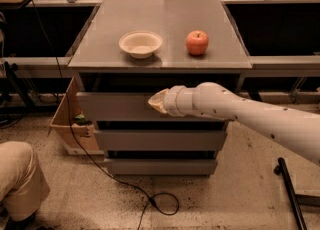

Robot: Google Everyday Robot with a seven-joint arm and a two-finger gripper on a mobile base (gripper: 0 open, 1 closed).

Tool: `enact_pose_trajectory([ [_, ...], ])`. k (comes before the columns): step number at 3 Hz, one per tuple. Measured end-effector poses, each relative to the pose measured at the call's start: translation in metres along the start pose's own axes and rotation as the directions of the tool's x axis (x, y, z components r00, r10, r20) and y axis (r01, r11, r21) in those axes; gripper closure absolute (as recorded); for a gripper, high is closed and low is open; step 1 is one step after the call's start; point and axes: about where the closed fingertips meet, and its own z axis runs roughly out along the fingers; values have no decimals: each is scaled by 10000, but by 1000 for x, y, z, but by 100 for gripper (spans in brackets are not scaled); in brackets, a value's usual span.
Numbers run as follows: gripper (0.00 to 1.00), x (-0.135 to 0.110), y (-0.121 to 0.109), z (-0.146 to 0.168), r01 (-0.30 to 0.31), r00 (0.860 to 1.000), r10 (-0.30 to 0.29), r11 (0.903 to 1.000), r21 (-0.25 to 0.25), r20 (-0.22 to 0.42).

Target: Close top drawer

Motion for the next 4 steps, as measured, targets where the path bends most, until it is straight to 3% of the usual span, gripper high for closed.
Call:
enact_pose_trajectory([
  [2, 100, -2, -4, 14, -89, 9999, 82, 9984, 563, 125],
  [3, 100, 8, 0, -10, -182, 9997, 174, 9990, 415, 183],
  [4, 100, 13, 1, -57, -433, 9979, 430, 9991, 48, 491],
])
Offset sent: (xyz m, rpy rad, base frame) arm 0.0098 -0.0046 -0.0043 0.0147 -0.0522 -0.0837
